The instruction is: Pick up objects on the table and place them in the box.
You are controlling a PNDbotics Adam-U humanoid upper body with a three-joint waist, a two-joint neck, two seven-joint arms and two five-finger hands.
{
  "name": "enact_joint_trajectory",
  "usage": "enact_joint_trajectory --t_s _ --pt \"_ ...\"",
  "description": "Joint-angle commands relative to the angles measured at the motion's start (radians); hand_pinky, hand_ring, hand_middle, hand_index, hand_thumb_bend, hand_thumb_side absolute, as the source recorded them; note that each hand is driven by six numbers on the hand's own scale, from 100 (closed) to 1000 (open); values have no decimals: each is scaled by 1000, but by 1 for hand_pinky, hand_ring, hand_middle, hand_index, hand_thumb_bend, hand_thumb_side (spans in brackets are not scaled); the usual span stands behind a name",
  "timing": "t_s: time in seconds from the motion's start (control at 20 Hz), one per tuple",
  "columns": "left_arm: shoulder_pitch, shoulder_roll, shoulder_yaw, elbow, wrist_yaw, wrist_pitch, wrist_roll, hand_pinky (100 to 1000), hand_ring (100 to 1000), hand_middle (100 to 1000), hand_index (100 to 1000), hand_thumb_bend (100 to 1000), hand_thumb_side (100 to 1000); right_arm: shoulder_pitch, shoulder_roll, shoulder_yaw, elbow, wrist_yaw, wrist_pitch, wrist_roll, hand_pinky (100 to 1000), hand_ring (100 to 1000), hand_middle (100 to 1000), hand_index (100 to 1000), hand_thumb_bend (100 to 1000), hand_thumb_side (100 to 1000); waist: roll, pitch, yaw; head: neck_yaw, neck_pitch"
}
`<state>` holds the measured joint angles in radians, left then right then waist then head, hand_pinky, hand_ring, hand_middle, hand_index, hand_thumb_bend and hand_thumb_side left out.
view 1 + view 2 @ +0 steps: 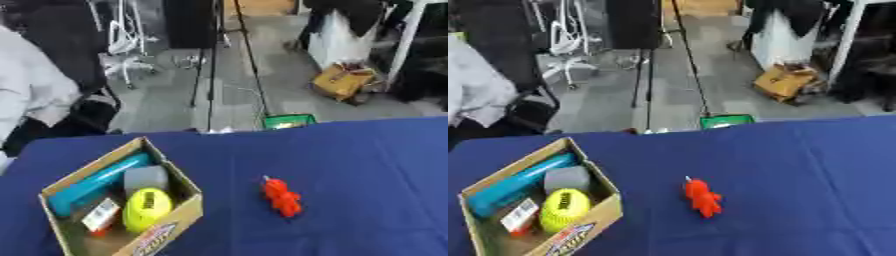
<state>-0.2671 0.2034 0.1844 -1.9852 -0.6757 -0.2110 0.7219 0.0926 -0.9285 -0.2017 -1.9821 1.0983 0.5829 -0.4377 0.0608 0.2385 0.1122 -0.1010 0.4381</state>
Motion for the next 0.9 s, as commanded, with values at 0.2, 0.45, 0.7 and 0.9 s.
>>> enact_joint_trajectory --t_s 0.2,0.45,0.7,0.9 --pt "-17 32 0 -15 6 0 -16 889 811 879 857 100 872 0 -39 -2 -18 -12 13 223 754 837 876 931 100 936 -10 -11 -1 -9 19" --pt "-19 33 -1 -15 6 -1 -25 888 810 879 855 100 871 -9 -47 -11 -18 -46 3 395 750 840 878 934 100 954 -14 -10 -1 -12 27" --pt "-20 33 -4 -15 7 -1 -36 888 810 878 850 100 868 -19 -59 11 -18 -195 -23 530 764 857 880 935 100 987 -18 -11 -7 -21 40" --pt "-21 33 -6 -15 8 0 -46 888 810 878 849 100 867 -36 -78 24 -18 -295 -16 644 799 881 895 934 100 990 -20 -18 -11 -33 52"
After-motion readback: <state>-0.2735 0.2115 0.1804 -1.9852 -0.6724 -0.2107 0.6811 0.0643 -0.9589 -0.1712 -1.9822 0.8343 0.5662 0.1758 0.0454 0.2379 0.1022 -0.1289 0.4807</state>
